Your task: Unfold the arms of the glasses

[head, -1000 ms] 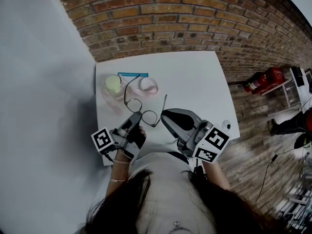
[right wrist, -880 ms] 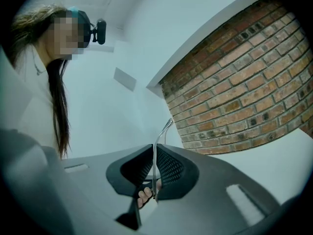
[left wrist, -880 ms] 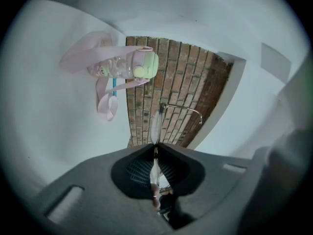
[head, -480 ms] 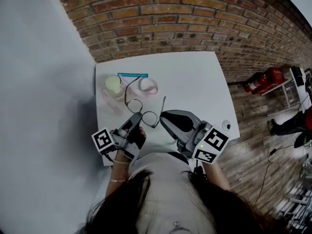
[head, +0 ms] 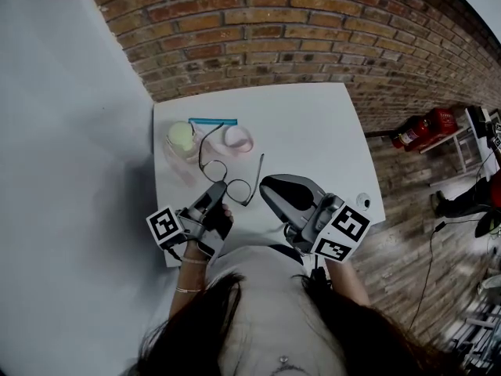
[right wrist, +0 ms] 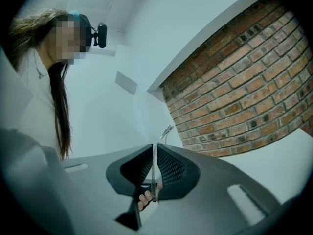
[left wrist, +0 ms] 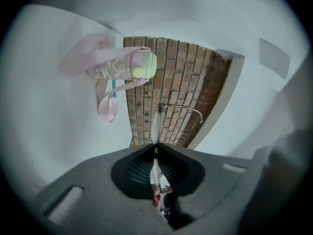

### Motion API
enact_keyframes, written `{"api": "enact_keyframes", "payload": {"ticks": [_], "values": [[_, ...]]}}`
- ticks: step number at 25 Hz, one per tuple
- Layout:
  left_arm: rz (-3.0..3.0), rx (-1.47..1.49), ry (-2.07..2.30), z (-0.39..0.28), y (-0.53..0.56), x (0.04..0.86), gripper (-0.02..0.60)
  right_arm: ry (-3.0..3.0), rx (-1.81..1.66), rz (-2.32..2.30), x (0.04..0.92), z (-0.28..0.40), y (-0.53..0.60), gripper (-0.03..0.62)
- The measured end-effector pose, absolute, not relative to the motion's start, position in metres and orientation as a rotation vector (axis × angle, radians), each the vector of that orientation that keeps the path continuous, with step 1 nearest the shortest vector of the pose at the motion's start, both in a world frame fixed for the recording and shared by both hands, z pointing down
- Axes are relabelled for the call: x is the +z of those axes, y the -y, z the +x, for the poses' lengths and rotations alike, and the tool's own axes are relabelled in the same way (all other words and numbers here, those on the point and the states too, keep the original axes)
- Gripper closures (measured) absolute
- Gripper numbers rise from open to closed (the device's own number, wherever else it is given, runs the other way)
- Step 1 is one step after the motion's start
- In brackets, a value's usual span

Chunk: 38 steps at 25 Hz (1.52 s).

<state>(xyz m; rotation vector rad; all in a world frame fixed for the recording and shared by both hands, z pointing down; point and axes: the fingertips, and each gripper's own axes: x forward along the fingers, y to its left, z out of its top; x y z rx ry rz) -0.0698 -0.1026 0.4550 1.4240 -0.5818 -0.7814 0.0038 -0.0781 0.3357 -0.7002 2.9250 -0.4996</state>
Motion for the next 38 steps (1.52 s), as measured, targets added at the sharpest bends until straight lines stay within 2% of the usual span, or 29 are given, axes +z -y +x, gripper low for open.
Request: {"api": "enact_keyframes", "payload": {"ticks": [27,38], "values": [[1.481,-0.718,0.424,-0.041,0.089,0.437,0.558,-2.980,-0.465,-1.274,0.411,0.064,0.116,0.588],[1.480,-0.696,0.388,-0.031,0.088,0.437,0.558,-3.003,-0.526,-1.344,0.425,0.072,0.118,0.589]]}}
